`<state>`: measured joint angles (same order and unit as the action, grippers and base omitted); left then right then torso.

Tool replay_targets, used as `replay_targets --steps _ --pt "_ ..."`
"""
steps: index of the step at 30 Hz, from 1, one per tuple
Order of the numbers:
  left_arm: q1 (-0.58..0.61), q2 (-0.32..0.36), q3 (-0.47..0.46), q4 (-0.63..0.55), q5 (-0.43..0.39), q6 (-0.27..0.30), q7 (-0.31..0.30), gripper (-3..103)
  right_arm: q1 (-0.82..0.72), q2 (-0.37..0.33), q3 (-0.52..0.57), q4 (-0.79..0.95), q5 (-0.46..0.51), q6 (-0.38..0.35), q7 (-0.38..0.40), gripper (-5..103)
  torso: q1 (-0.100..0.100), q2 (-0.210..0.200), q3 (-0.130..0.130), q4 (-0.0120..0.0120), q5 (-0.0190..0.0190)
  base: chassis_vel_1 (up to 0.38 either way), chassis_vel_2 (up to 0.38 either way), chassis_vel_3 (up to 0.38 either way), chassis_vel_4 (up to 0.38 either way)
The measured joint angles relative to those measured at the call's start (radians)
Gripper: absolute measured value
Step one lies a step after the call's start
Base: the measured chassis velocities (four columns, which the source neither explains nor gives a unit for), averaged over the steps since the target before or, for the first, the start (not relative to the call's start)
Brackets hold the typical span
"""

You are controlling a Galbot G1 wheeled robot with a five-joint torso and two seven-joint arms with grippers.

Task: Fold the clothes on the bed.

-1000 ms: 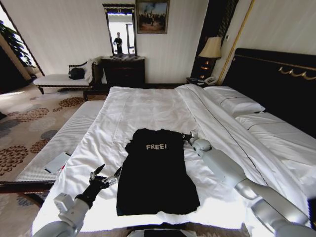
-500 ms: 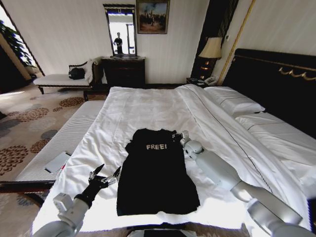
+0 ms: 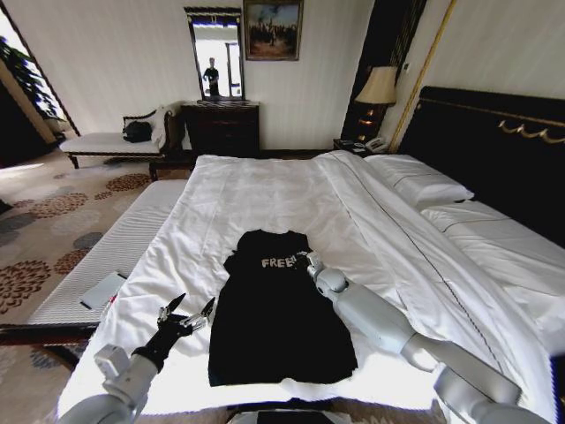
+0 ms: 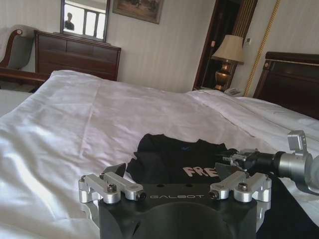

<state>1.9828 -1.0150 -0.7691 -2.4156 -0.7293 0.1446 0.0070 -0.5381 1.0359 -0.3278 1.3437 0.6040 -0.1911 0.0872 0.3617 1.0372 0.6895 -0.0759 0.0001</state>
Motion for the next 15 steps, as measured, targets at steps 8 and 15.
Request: replay_targets --steps 8,15 --pt "-0.014 0.007 0.013 0.007 -0.002 0.001 0.0 100 -0.011 -0.076 0.034 0.178 0.092 -0.027 0.031 51 0.0 0.0 0.0 0.0002 -0.0002 0.0 0.0 0.0 0.0" --pt "-0.006 0.001 0.014 0.0 0.0 0.003 0.0 100 0.03 -0.081 0.057 0.043 0.18 -0.031 0.022 78 0.0 0.0 0.0 0.0002 0.0001 0.0 0.0 0.0 0.0"
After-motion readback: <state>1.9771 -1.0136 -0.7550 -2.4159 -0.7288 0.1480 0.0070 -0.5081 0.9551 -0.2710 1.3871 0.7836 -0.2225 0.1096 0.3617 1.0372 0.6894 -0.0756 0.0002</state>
